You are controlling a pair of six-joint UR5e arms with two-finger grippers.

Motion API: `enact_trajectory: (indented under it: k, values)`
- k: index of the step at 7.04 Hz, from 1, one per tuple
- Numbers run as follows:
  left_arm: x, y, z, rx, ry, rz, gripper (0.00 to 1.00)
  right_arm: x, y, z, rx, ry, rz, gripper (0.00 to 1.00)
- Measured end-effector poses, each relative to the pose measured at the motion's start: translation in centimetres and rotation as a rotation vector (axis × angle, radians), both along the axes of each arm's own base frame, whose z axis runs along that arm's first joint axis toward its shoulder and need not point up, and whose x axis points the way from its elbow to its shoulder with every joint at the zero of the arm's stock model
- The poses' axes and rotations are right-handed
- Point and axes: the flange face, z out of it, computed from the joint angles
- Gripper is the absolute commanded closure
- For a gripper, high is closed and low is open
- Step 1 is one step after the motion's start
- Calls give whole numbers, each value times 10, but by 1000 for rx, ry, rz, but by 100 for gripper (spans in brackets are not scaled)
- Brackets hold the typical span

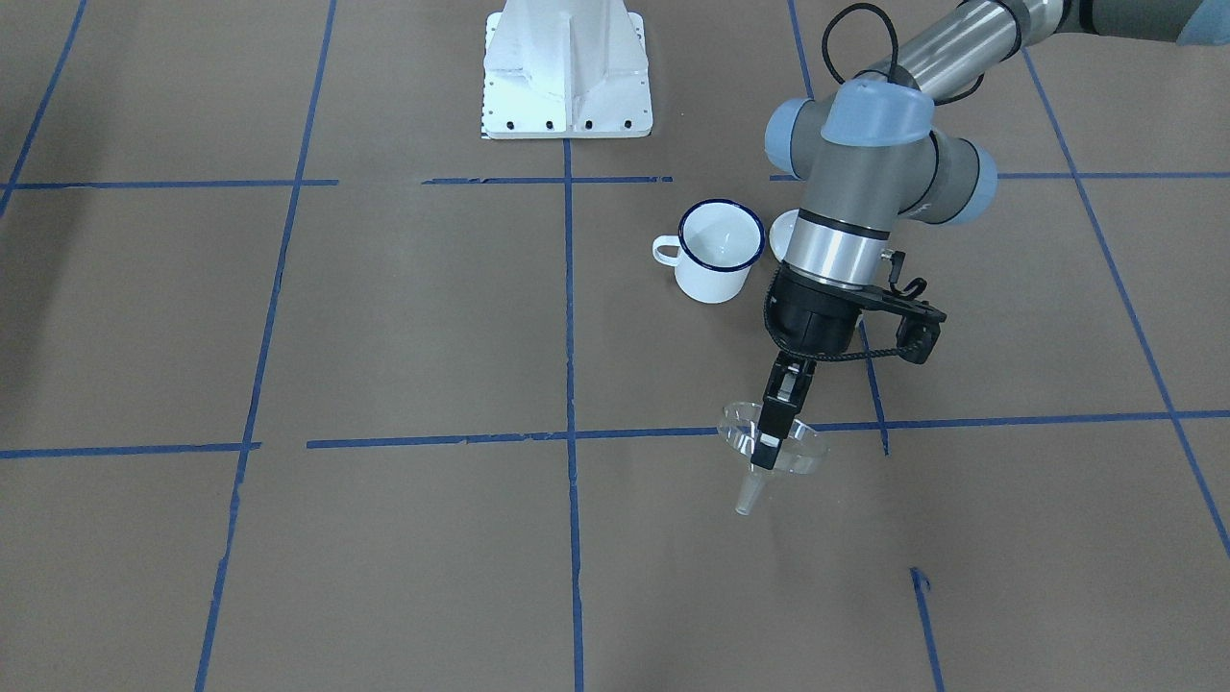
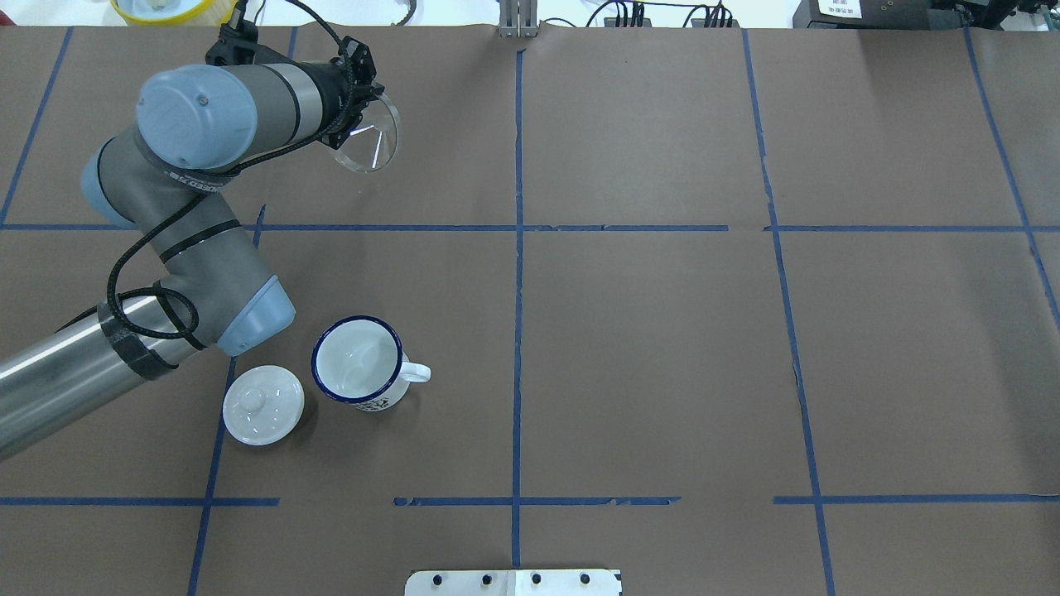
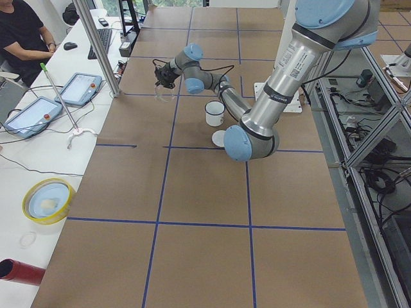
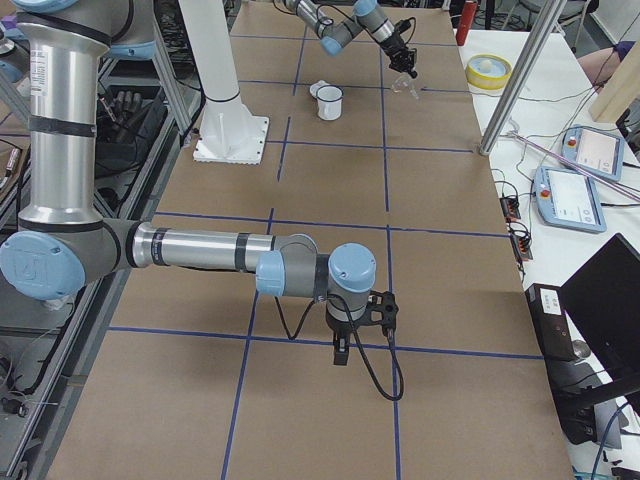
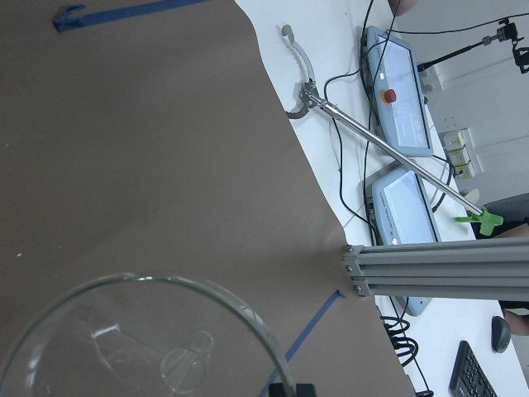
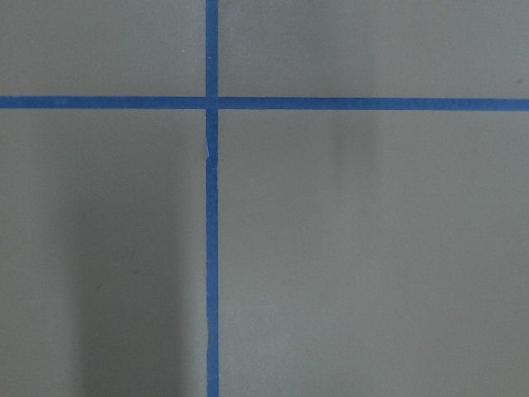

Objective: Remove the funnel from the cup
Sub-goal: 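Lift the funnel up out of the mug with the left gripper, then carry the funnel farther from the robot and lower it onto the table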

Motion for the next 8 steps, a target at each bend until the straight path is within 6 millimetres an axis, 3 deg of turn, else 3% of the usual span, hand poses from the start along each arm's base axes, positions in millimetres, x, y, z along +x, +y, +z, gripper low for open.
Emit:
enact_trajectory:
  k: [4,8]
  values:
    - [-4,-18,62,32,155,-79,100,0,0,0,0,0,0,0]
    - [2,-7,86,23,234,-86,100,0,0,0,0,0,0,0]
